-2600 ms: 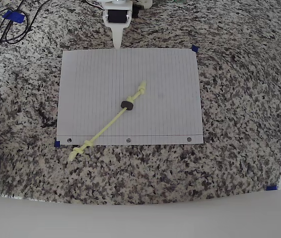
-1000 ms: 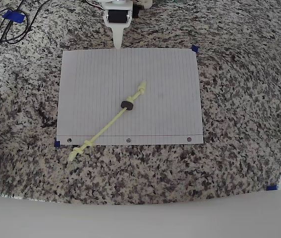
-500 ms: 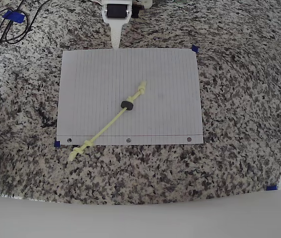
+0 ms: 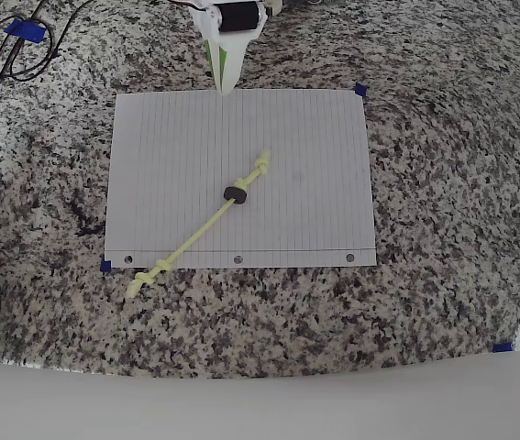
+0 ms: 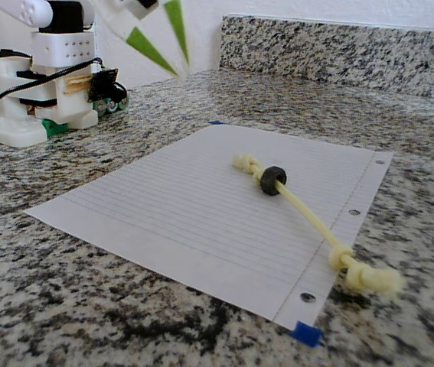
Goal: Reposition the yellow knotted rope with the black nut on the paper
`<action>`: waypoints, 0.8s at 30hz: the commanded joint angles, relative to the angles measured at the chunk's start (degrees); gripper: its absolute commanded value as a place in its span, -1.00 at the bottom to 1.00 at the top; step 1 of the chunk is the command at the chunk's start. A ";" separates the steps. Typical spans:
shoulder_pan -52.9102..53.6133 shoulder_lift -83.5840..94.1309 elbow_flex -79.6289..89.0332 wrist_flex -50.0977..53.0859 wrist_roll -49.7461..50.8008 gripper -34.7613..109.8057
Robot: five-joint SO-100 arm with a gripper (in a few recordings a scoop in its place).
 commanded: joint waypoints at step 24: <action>-8.96 -48.25 -21.80 -12.48 23.82 -0.21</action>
